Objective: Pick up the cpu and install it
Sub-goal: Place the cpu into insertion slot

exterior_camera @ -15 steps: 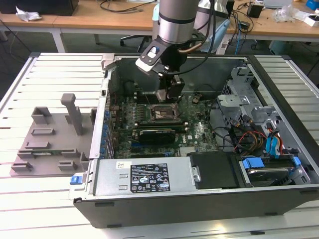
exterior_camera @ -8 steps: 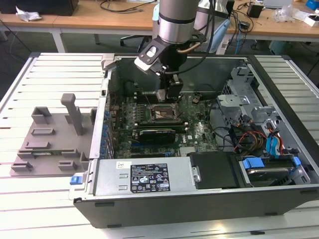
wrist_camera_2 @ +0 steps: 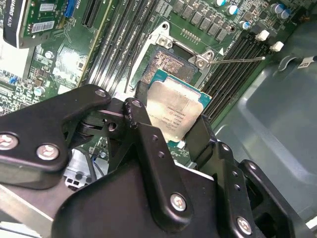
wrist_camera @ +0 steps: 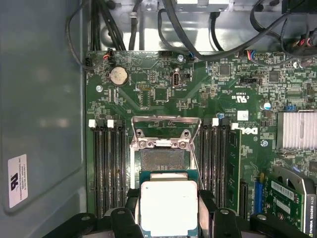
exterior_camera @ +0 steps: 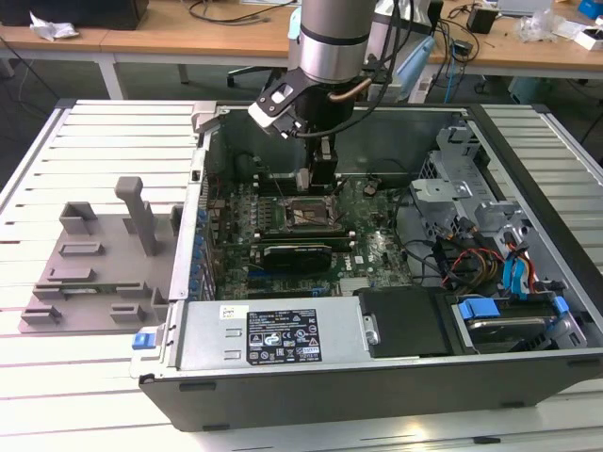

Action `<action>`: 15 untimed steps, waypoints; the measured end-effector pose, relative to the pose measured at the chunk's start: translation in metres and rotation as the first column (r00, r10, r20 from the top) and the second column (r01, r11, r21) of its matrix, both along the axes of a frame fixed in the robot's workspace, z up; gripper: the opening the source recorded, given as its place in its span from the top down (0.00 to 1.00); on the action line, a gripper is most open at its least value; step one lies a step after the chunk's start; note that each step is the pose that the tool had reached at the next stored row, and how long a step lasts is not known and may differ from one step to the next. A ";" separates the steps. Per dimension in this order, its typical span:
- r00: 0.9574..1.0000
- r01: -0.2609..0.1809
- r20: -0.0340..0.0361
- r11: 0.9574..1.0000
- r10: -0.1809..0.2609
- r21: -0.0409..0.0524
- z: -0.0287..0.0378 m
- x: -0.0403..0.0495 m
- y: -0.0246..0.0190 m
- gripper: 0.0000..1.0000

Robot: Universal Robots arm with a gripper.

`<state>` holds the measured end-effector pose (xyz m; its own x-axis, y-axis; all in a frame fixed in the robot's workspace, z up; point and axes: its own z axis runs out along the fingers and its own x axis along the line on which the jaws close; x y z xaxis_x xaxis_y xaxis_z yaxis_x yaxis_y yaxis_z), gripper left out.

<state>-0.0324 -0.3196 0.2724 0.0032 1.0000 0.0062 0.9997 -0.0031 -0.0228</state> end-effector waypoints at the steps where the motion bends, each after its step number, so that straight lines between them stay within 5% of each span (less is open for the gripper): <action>1: 1.000 0.000 0.000 1.000 0.000 0.000 0.0000 0.0000 0.0000 0.45; 6: 1.000 0.000 0.000 1.000 0.000 -0.004 0.0001 0.0000 0.0000 0.45; 7: 1.000 0.000 0.000 0.999 0.000 -0.039 0.0000 0.0000 0.0006 0.45; 8: 1.000 0.000 0.000 0.999 0.000 -0.051 0.0001 0.0000 0.0008 0.45; 15: 1.000 0.000 0.000 0.999 0.000 -0.050 -0.0016 0.0000 0.0009 0.45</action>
